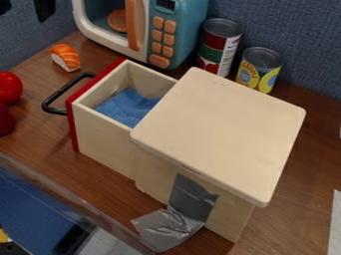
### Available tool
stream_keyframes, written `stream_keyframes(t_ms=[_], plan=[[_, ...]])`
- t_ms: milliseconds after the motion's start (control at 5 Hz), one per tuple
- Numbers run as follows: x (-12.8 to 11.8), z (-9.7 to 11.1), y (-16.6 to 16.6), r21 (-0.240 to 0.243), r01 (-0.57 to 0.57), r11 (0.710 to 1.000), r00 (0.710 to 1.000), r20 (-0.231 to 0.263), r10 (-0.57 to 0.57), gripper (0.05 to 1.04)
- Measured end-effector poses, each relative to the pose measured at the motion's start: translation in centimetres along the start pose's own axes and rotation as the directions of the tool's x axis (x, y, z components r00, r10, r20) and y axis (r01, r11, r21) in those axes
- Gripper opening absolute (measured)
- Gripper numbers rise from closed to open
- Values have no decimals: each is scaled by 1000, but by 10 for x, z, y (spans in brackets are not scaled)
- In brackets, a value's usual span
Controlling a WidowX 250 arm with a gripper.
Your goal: Put the salmon sushi in the drawer
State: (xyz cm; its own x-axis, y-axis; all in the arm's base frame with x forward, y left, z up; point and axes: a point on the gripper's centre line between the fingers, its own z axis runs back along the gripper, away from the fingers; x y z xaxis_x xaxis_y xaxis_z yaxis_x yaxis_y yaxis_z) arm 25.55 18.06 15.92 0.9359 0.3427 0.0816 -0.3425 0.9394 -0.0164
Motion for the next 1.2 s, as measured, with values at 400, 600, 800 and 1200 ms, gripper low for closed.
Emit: stream_keyframes(t_ms=[400, 600, 800, 1200], plan=[[23, -23, 9, -9, -65, 998, 998, -16, 65, 1001], [39, -34, 27, 30, -190, 981, 980, 61, 188, 1001], [54, -48, 42, 72, -310, 948, 943, 152, 297, 1001], [74, -86, 54, 164, -440, 883, 886, 239, 398, 1001]])
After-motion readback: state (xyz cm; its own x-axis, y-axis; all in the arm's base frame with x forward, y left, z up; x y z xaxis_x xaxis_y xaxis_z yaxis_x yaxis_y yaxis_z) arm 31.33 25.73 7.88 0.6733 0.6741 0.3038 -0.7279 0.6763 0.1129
